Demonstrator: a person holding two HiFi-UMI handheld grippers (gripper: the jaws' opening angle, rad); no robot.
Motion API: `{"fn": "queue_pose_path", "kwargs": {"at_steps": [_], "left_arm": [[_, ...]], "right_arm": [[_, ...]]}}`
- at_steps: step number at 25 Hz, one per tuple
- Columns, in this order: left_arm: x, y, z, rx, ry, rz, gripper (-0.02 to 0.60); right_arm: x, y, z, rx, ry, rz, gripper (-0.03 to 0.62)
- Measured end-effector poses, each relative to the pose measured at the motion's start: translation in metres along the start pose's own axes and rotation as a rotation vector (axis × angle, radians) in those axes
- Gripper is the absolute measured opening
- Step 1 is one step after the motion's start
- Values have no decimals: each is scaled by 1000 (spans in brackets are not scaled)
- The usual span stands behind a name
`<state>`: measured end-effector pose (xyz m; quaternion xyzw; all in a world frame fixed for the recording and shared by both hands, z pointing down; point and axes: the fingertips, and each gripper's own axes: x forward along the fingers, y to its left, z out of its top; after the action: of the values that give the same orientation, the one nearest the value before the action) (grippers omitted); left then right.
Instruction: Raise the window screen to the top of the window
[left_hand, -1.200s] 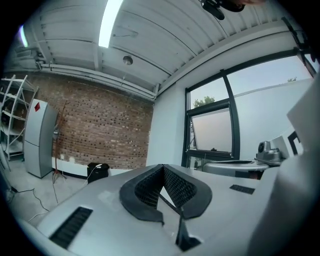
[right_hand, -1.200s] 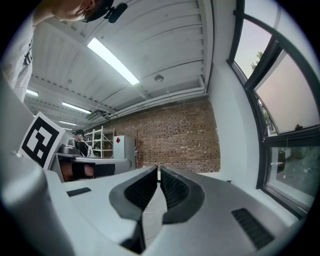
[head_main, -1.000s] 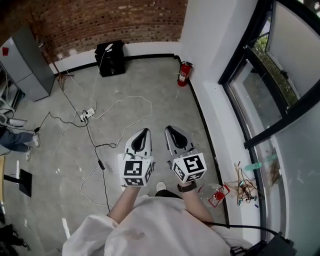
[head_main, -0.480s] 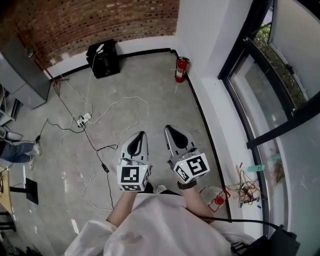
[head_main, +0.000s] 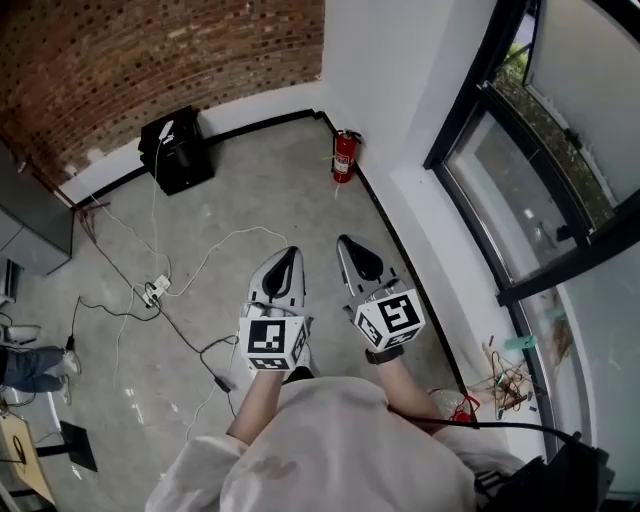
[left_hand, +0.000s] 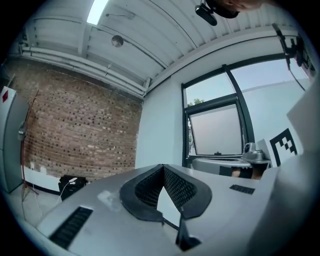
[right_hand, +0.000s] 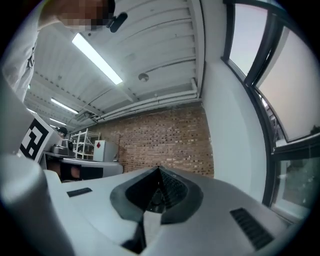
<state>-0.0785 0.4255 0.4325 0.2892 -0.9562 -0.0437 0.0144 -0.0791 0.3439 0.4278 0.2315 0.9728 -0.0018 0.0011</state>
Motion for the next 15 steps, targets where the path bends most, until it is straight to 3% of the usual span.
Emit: {"fn": "queue_pose_path", "kwargs": {"at_steps": [3,7,15], "left_arm": [[33,47,10,-6,-22,-13,0],[71,88,-17,-117,32,-44,0],[192,39,-49,-149,98,-228,0]], "right_arm": [[45,-10,13,-53,-32,-61,3],[80,-23,-10,-67,40,-121,2],[93,-132,-27,-90,106,-255,2]]}}
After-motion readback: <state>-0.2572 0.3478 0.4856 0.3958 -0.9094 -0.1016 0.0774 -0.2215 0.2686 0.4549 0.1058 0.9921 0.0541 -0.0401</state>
